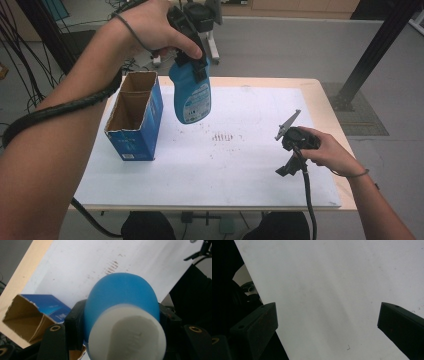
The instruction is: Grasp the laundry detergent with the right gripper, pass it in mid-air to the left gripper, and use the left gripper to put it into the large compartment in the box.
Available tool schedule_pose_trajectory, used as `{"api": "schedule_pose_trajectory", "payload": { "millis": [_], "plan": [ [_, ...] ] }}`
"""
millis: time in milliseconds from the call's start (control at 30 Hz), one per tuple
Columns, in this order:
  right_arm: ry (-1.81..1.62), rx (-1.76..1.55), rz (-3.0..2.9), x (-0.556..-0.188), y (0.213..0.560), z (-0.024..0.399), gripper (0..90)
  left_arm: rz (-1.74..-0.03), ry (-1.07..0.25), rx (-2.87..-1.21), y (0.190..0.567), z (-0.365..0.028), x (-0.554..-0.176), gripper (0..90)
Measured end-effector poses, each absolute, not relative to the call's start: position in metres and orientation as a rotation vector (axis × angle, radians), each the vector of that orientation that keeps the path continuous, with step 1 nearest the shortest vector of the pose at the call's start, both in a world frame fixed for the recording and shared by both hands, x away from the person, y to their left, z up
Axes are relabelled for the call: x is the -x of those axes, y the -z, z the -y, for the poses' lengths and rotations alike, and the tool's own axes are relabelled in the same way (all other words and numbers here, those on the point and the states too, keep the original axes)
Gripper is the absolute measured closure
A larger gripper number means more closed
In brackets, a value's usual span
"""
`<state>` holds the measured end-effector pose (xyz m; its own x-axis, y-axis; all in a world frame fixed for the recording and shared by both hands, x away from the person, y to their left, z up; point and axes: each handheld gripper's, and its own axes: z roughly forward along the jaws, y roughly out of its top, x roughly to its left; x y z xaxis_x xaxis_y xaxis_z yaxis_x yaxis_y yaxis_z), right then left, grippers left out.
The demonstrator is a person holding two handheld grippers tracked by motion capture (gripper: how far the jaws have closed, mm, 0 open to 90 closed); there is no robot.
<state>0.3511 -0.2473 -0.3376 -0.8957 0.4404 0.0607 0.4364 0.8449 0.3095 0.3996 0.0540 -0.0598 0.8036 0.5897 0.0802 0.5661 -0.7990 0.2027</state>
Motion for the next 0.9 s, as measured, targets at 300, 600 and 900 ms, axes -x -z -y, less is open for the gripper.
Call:
{"api": "schedule_pose_trajectory", "payload": {
  "millis": [300, 600, 900],
  "plan": [
    [-0.506, -0.703, -3.005, -0.353, 0.338, 0.245, 2.5, -1.130, -0.262, -2.735, 0.048, -0.083, -0.417, 37.7],
    [-0.514, -0.696, -3.007, -0.355, 0.339, 0.242, 2.6, -1.305, -0.308, -2.655, 0.037, -0.107, -0.428, 37.6],
    [-0.525, -0.698, -3.003, -0.355, 0.338, 0.243, 2.6, -1.435, -0.317, -2.598, 0.033, -0.131, -0.437, 37.7]
  ]
}}
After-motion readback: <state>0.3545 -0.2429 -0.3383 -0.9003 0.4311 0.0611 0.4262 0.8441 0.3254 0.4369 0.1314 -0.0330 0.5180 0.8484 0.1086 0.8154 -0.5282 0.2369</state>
